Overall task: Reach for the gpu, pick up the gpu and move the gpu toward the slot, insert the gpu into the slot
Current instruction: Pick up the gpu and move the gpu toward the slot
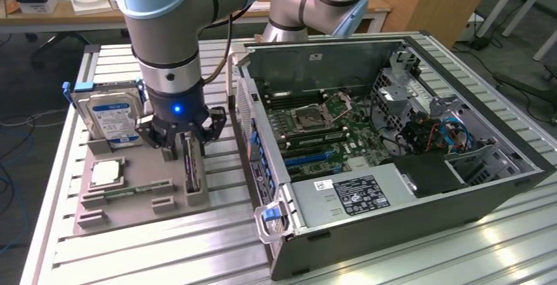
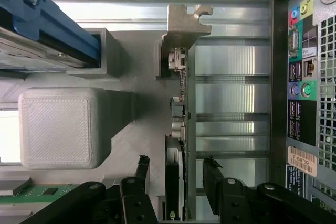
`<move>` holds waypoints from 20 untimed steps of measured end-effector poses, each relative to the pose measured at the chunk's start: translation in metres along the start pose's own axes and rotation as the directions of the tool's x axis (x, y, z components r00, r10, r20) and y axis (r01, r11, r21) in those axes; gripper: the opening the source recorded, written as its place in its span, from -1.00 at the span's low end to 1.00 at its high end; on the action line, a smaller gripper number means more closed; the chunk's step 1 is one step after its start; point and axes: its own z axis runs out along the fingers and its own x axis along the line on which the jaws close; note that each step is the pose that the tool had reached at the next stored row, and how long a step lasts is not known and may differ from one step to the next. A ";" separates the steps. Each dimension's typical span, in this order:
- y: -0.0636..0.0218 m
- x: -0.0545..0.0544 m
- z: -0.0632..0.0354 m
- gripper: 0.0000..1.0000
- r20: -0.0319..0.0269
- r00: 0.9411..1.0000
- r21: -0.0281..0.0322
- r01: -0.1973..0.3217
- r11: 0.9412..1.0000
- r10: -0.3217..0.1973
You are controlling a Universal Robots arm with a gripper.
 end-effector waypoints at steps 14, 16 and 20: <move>0.0000 0.000 0.0000 -0.27 0.000 1.000 0.000 0.000 1.000 0.000; 0.0000 0.001 0.0001 -0.27 0.000 1.000 0.000 0.000 1.000 0.000; 0.0000 0.001 0.0001 -0.27 0.000 1.000 0.000 0.000 1.000 0.000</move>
